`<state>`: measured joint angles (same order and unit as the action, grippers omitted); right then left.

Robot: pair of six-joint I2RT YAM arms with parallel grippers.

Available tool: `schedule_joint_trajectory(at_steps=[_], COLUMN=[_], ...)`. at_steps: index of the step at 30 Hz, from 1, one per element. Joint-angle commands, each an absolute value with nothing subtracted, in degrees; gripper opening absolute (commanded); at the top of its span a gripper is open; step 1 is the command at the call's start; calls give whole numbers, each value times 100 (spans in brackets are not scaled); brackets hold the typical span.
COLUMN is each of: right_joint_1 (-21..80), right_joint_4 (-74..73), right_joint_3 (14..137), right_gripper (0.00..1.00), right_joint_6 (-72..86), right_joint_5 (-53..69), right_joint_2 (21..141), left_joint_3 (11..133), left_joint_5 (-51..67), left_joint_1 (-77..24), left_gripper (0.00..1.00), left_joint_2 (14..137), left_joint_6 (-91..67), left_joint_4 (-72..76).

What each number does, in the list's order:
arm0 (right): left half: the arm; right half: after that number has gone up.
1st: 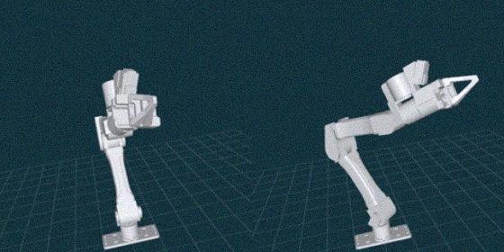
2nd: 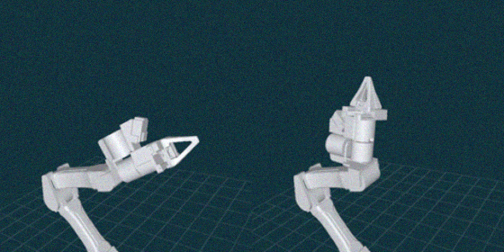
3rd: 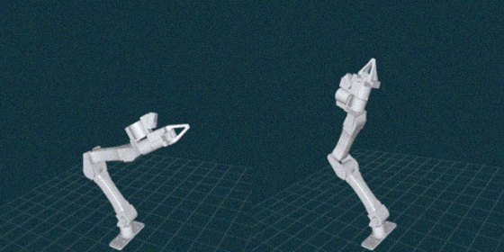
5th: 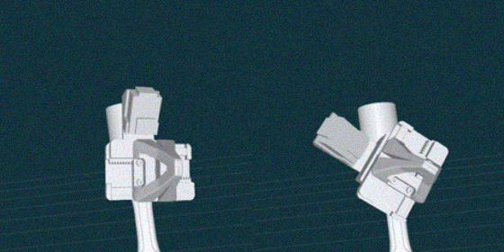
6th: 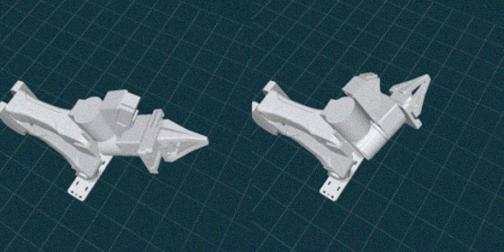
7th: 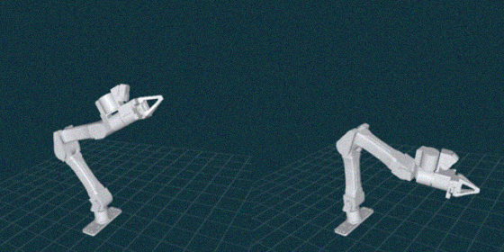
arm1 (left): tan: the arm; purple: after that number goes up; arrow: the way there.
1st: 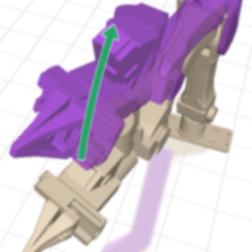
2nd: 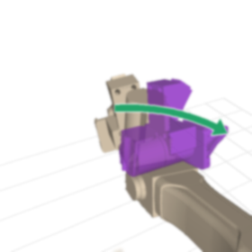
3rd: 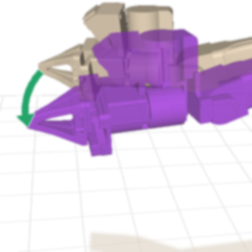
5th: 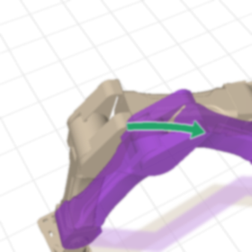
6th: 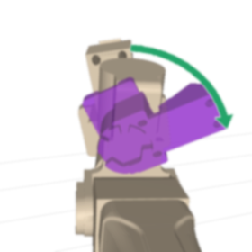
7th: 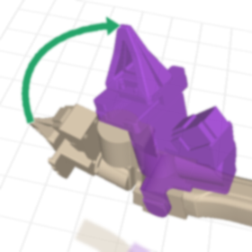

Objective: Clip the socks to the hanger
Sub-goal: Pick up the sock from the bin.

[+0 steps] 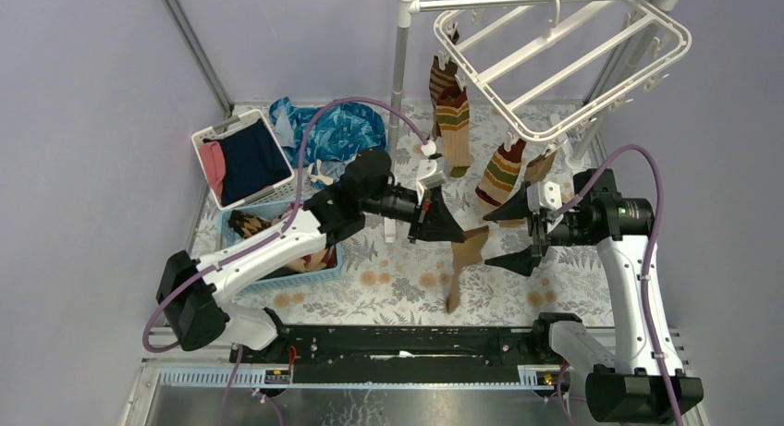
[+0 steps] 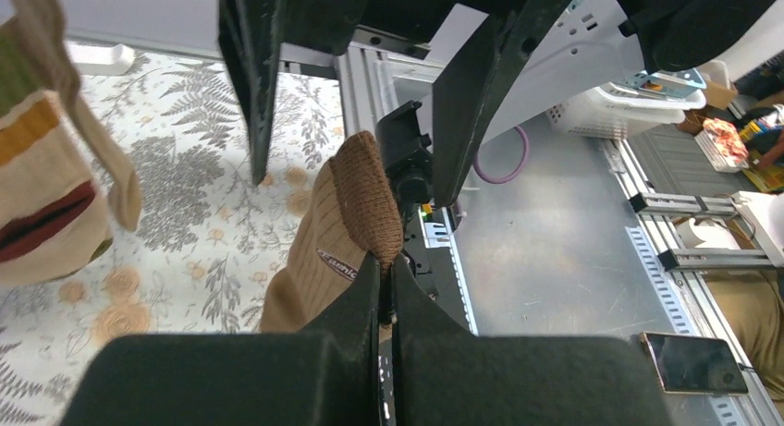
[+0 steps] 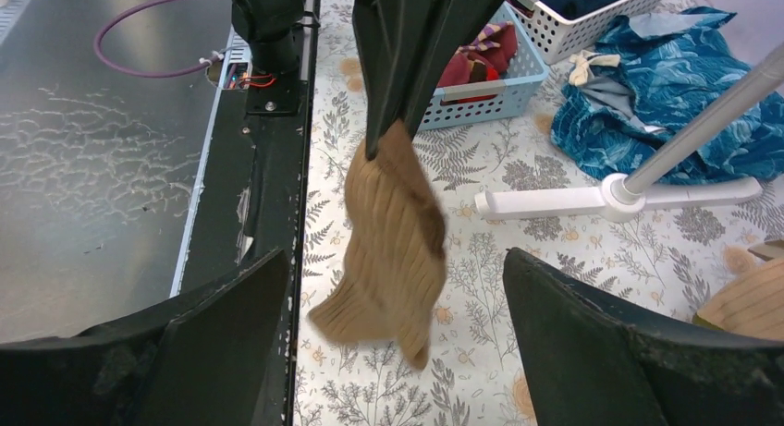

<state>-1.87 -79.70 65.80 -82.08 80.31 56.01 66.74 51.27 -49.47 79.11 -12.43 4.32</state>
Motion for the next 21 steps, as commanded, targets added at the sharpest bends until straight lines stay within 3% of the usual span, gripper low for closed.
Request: schedule_joint_trajectory(at_steps=[1, 6, 13, 16, 21], right_joint_1=[-31, -27, -27, -27, -31], right_joint_4=[-7729, -7637, -7265, -7167, -6762], right_joint_3=[6542, 6448, 6481, 6520, 6394], right_gripper=[89, 74, 25, 9, 6], right_joint_6=[-8321, -8287, -7592, -7322, -6491], right_joint_5=[8288, 8272, 8458, 8499, 8288], right_joint_2=[5716, 5649, 5607, 5594, 5504], left_joint_3=[6948, 6858, 6672, 6437, 5756], left_joint_5=[5400, 5415, 5299, 4748, 3893], left_joint_1=[-5101, -5104, -5106, -5088, -4945], left_gripper=[0, 0, 2, 24, 61], left_joint_2=[8111, 8165, 8151, 7962, 7160], left_joint_6=[-1298, -1501, -1809, -1779, -1570], left_joint_4=[1070, 1441, 1850, 1911, 2005])
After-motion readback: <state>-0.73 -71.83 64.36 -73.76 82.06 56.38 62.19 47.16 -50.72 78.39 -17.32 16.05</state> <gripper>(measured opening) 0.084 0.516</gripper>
